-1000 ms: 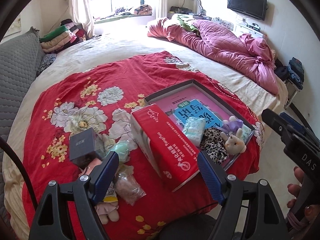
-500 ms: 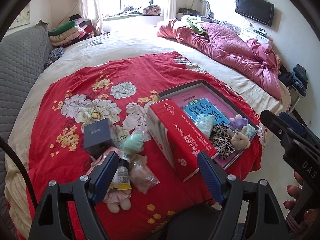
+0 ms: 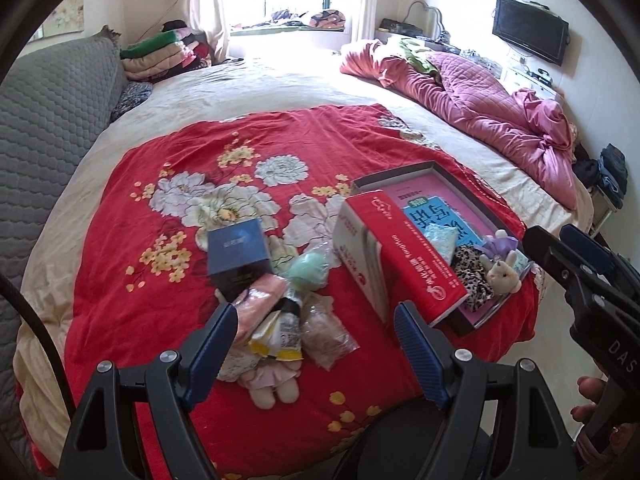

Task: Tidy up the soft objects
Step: 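Open both grippers and move them back to the pile of items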

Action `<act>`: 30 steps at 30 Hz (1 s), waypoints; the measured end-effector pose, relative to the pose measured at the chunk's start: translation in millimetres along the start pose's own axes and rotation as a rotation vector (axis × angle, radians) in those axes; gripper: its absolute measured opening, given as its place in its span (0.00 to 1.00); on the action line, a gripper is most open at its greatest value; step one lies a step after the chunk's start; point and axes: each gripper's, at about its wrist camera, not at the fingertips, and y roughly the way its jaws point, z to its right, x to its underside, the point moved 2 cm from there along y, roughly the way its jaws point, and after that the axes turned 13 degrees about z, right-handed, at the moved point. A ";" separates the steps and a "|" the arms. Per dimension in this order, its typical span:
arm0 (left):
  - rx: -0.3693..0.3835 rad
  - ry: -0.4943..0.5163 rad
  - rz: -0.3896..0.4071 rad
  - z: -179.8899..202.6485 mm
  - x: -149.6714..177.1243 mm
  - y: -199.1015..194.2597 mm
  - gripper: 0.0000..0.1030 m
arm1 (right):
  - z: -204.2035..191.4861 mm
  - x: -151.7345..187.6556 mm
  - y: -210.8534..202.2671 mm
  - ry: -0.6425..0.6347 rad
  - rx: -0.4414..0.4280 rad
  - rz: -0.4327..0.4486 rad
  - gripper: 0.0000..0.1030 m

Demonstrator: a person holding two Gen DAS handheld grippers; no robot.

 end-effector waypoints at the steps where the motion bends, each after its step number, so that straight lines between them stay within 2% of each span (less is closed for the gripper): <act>1: -0.001 -0.005 0.000 -3.0 0.6 -0.3 0.78 | -3.3 0.7 0.5 -0.003 -0.007 -0.004 0.71; 21: -0.126 -0.158 -0.020 -105.7 21.1 -6.4 0.78 | -45.1 15.1 7.8 -0.067 -0.092 -0.047 0.71; 30: -0.144 -0.187 -0.046 -127.5 37.9 -1.1 0.78 | -60.3 25.1 16.7 -0.091 -0.117 -0.074 0.71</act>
